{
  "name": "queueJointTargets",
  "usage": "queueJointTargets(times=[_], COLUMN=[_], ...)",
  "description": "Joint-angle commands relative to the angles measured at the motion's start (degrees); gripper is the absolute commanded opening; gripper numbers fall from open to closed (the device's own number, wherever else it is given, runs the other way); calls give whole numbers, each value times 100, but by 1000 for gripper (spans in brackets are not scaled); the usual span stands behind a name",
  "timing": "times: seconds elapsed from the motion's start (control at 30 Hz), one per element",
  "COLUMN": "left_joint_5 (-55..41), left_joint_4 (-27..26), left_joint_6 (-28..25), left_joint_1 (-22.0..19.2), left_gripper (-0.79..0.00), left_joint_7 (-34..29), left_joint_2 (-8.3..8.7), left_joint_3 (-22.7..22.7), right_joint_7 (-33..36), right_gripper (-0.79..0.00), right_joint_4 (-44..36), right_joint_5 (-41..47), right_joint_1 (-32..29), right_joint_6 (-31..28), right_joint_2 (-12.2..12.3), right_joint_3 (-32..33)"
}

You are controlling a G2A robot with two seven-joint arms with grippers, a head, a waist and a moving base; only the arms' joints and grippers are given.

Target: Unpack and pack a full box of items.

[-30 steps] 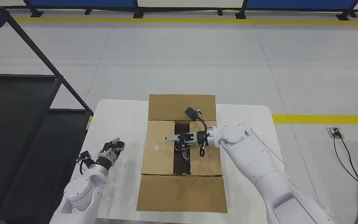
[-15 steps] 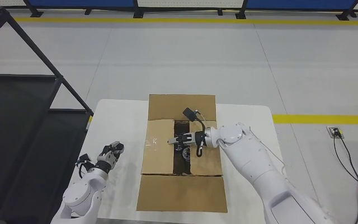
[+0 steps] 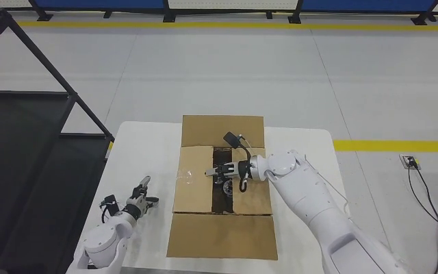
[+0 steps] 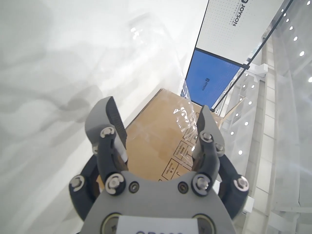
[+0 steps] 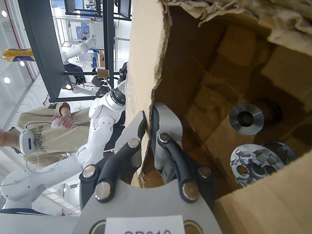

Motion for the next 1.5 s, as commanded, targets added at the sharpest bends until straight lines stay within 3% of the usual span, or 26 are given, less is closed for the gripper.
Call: queueJointTargets(times=[0.0,0.2,0.4,0.57,0.63,0.7,0.73,0.77,1.07,1.2,1.27,1.47], left_joint_5=[-227,-679,-739,-748,-744,-733,-731,-729,-709,-671,-629,-655], left_joint_4=[49,288,665,999,1093,1169,1195,1216,1349,1278,1219,990], left_joint_6=[16,186,270,273,262,244,236,227,137,95,52,-75], left_joint_1=[-68,-372,-737,-996,-1065,-1114,-1132,-1145,-1197,-1150,-1100,-916], left_gripper=[0,0,-52,-135,-222,-249,-348,-394,-585,-591,-643,-699], left_joint_7=[95,356,380,395,397,393,389,384,372,396,434,592], left_joint_2=[-19,-75,-110,-139,-148,-154,-157,-159,-172,-170,-168,-168], left_joint_3=[-50,-64,60,161,189,211,217,222,216,190,172,53], right_joint_7=[11,11,10,13,26,26,25,23,41,58,69,39], right_gripper=[-785,-785,-785,-785,-785,-785,-785,-785,-785,-785,-785,-785], right_joint_4=[0,6,-19,-56,-71,-84,-89,-91,-88,-77,-72,-35], right_joint_5=[-11,-29,-64,-98,-116,-124,-128,-133,-157,-157,-154,-154], right_joint_1=[3,3,-5,-9,-9,-11,-12,-12,-10,-8,-9,-3], right_joint_6=[6,-12,-26,-20,5,17,22,26,51,48,47,34], right_joint_2=[-3,-1,11,20,21,21,21,21,16,12,8,2], right_joint_3=[6,41,77,102,106,114,118,122,154,168,174,201])
